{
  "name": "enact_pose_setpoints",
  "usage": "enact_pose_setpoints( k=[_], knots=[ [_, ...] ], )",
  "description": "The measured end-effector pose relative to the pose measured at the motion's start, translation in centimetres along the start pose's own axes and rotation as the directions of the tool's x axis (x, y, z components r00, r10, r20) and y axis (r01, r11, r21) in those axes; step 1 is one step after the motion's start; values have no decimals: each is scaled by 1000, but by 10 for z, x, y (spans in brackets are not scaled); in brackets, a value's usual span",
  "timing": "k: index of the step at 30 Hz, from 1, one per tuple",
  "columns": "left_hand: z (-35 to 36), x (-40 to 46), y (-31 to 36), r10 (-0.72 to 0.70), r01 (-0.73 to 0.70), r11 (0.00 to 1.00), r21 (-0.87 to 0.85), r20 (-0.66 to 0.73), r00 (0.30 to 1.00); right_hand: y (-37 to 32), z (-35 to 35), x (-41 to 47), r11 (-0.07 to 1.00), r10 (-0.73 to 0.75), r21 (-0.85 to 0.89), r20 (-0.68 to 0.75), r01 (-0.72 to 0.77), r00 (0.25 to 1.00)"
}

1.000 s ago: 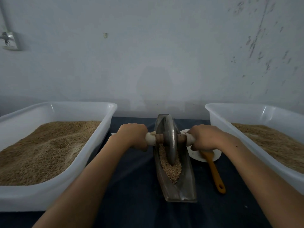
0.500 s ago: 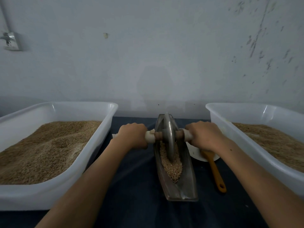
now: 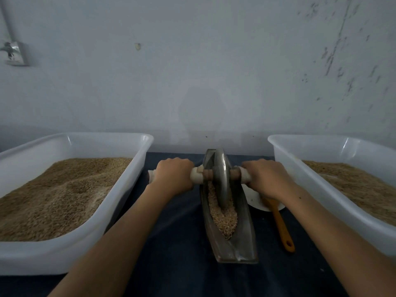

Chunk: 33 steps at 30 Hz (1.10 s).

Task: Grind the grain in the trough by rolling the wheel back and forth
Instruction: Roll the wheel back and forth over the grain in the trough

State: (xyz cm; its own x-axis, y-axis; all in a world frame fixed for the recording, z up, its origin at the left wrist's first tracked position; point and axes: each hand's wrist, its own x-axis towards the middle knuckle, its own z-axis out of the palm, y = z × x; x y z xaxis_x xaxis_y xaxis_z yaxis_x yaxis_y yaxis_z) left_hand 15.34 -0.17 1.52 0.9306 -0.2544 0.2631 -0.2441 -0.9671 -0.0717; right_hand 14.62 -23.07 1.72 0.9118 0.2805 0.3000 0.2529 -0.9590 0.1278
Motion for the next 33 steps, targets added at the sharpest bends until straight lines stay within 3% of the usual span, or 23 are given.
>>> enact_pose_setpoints(
  k=[3,10,14,17,20,24,28,33],
  knots=[
    [2,1,-1,8,-8,1000,14,-26,1000,0,1,-1,1000,1,-4,-14,-1,1000],
    [-9,2,-3,15,-4,999,-48,247,969,0,-20,0,1000,-9,11,318,6,948],
    [-9,3,-4,25,3,996,-92,298,954,0,-23,0,999,-16,37,372,2,928],
    [-5,3,-4,20,-7,998,-69,195,981,0,-16,1,1000,4,26,290,-12,957],
    [0,2,-3,11,-9,999,-32,64,998,-1,-6,0,1000,4,-13,81,-3,997],
    [1,1,-3,14,-13,1000,-26,28,1000,-2,0,0,1000,7,-12,-16,-7,1000],
    [-3,1,-2,11,-10,1000,-12,122,992,0,-6,2,1000,4,-16,136,-2,991],
    [-10,3,-4,23,13,994,-106,328,944,3,-18,3,1000,-13,21,379,6,925]
  ],
)
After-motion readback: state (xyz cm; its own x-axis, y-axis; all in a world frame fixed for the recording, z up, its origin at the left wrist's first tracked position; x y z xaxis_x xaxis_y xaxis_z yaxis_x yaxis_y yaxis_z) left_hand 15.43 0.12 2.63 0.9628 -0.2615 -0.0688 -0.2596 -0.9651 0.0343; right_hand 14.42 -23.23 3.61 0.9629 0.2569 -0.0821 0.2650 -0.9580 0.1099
